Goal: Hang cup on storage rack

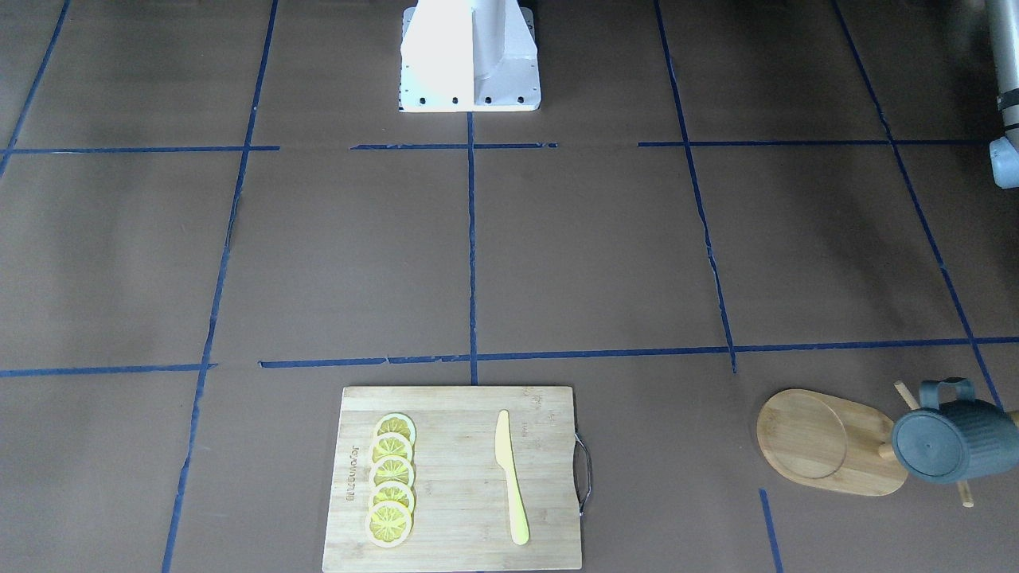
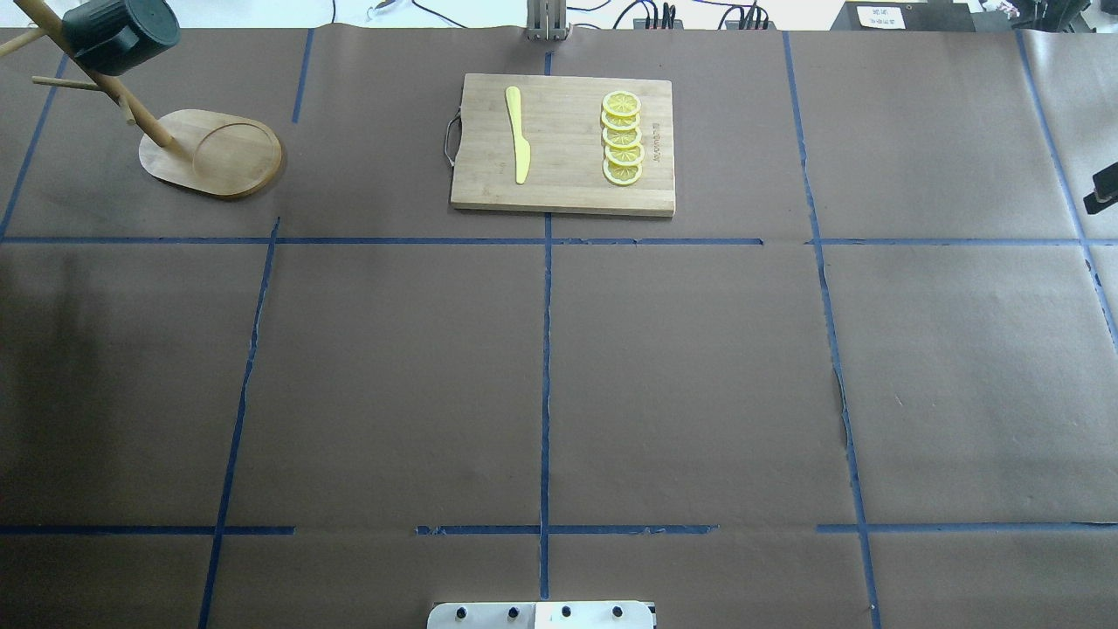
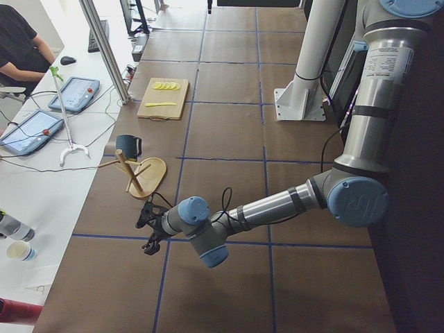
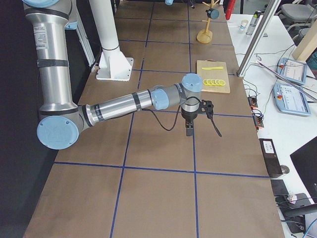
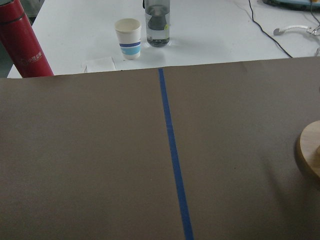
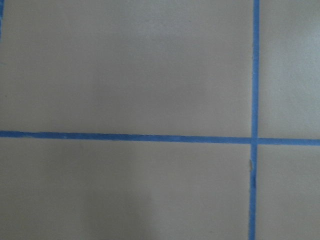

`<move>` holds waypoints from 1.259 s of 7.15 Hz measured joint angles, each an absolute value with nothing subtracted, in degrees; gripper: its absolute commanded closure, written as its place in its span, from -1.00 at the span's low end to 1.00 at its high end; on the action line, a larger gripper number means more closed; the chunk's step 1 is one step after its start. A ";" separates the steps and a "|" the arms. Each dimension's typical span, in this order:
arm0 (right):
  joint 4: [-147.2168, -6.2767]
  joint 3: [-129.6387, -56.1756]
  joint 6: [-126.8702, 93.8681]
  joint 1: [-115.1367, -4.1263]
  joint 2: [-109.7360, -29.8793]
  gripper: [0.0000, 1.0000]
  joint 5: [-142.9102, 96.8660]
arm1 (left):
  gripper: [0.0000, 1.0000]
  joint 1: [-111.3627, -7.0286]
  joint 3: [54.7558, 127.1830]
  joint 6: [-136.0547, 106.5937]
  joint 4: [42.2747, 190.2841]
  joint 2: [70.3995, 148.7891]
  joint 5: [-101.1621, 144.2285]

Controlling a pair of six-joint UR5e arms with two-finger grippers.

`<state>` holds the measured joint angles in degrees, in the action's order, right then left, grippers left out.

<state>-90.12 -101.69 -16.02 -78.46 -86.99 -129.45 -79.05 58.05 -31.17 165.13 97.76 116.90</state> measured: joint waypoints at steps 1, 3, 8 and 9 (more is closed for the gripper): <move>-90.44 -99.37 -11.18 -80.28 -87.45 -0.99 -130.67 | -1.00 -80.96 61.08 -26.97 157.39 97.75 120.19; -90.59 -97.51 -7.63 -81.69 -88.33 -0.99 -131.90 | -1.00 -86.82 67.10 -18.50 141.22 97.23 130.99; -91.31 -96.56 -2.64 -82.92 -89.70 -0.99 -132.18 | -1.00 -84.81 81.57 -11.04 116.04 85.83 140.68; -91.37 -96.50 -2.35 -82.94 -89.72 -0.99 -132.18 | -1.00 -84.41 84.44 -8.04 110.01 84.93 140.52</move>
